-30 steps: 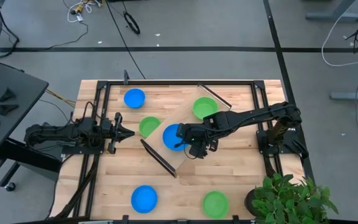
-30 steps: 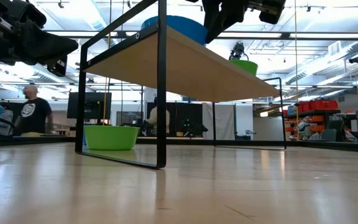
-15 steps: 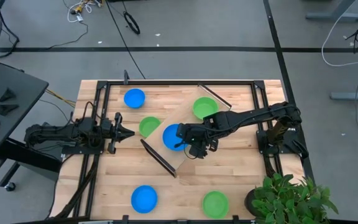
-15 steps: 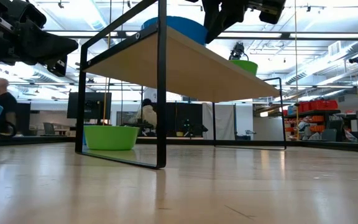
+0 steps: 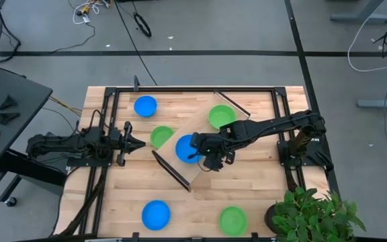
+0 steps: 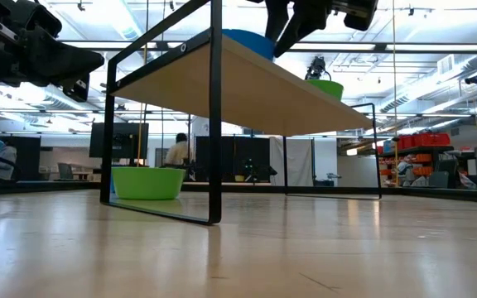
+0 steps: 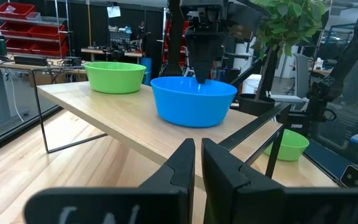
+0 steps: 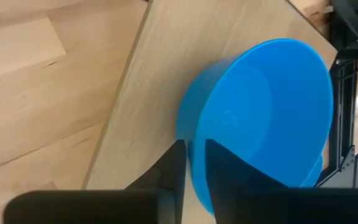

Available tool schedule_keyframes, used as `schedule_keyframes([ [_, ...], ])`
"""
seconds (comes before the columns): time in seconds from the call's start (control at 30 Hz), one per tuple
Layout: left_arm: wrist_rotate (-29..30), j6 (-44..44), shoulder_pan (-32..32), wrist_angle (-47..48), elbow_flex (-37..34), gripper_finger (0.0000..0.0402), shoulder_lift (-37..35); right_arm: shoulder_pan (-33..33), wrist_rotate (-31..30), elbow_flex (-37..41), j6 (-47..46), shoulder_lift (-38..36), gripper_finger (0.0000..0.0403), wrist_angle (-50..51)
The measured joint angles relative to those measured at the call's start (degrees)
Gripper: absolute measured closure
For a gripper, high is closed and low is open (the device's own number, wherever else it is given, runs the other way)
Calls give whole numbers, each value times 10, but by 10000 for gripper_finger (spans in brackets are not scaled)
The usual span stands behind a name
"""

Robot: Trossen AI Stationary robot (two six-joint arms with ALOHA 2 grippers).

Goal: Pick & Place Mini bowls
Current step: Put the middle right blue bowl on the shelf, then stack the bottom green bowl on top of the green bowl on the shelf

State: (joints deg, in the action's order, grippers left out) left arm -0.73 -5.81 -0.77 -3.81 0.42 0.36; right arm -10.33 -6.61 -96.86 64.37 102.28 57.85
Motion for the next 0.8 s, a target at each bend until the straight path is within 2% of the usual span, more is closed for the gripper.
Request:
schedule_keyframes([
  [0.47, 0, 0, 0, 0, 0, 369, 0, 0, 0, 0, -9, 0, 295, -12],
  [0.8, 0, 0, 0, 0, 0, 369, 0, 0, -2, 0, -39, -1, 289, -11],
])
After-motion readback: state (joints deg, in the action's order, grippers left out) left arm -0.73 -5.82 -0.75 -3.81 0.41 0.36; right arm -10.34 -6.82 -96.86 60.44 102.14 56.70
